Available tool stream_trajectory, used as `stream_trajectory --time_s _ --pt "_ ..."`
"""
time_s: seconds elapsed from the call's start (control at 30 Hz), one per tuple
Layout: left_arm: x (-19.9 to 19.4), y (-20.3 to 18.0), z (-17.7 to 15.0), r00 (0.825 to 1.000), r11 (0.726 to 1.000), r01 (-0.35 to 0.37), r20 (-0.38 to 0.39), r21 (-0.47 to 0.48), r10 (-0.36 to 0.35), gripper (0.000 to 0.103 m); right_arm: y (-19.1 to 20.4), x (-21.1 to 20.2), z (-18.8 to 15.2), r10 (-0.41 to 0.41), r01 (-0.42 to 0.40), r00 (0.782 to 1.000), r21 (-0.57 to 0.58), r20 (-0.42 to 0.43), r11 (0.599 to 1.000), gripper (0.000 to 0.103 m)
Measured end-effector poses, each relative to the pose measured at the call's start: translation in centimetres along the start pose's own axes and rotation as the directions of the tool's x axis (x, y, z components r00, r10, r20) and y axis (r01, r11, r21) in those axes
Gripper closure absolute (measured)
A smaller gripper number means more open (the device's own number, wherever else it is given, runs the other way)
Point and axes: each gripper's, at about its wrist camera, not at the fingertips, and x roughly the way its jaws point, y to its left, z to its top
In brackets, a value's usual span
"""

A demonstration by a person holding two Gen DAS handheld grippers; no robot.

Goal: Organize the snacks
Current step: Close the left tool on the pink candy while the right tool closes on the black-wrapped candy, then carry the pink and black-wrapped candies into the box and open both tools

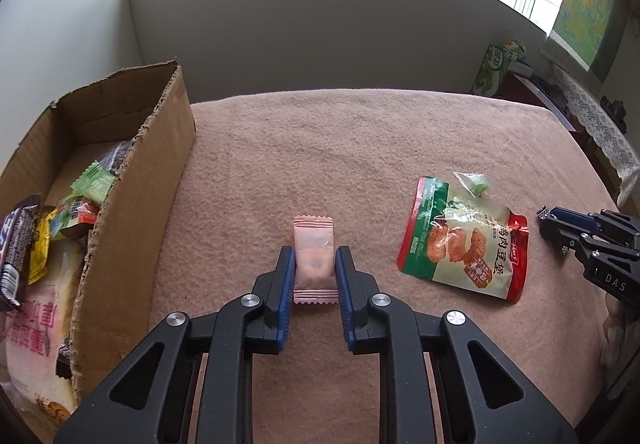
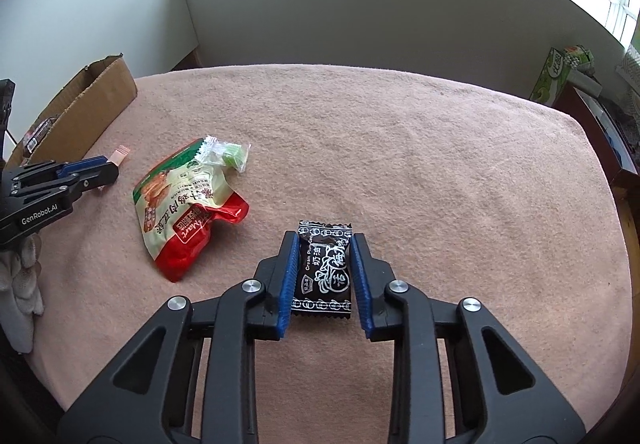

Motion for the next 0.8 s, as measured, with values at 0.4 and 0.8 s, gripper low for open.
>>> stream_trajectory --time_s 0.4,0.8 --pt "-4.3 -0.3 0.0 0.995 0.999 0.027 0.094 -0.024 -0.025 0.085 2.4 -4.1 2.5 0.073 -0.074 0.99 0.005 0.123 0.997 0.076" --pt "-10.2 2.9 1.0 0.969 0.994 0.05 0.245 -0.099 -0.024 0.085 10.9 -5.2 8.7 0.26 -0.262 0.944 -0.019 0.202 0.965 0.076"
